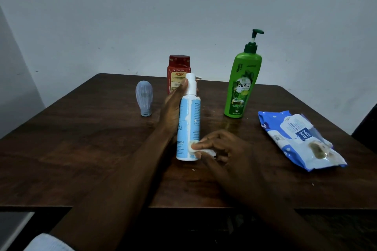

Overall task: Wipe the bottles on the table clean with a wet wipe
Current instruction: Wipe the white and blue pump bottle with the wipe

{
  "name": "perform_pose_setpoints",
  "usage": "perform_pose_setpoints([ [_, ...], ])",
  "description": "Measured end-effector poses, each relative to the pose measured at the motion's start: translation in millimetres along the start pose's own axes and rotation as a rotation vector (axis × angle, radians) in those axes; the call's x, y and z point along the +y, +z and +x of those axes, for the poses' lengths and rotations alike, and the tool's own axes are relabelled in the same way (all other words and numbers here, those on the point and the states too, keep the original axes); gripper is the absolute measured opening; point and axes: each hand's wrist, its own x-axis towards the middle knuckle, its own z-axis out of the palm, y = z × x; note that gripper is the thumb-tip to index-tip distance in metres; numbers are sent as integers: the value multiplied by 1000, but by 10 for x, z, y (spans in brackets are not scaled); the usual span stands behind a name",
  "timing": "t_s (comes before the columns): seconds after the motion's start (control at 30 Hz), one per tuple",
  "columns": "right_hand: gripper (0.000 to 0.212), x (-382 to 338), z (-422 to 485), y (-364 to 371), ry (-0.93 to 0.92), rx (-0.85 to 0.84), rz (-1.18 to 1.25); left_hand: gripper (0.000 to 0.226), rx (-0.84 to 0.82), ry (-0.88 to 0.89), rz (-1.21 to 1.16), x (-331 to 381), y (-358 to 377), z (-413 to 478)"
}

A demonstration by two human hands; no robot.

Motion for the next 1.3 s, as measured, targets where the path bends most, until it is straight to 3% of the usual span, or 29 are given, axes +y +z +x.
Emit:
perform_pose_setpoints([
  [0.37, 15, -22, 318, -5, 29, 102, 25, 50, 64, 25, 4, 10, 19, -7],
  [0.5, 16, -15, 559, -32, 16, 150, -1, 64, 10, -2, -44, -1, -6, 8],
  [0.73, 18, 19, 852, -48, 40, 193, 41, 45, -32, -19, -161, -11, 31, -9],
  [0.93, 19, 59, 898, -64, 16, 162, 54, 42, -21, -16, -195, -2, 45, -7],
  [1.1, 18, 73, 791, -71, 28, 109, 54, 67, -41, -47, -245, -34, 0, 35],
  [1.3, 20, 25, 345, -63, 97, 19, 26, 41, 4, 8, -225, -50, -26, 41],
])
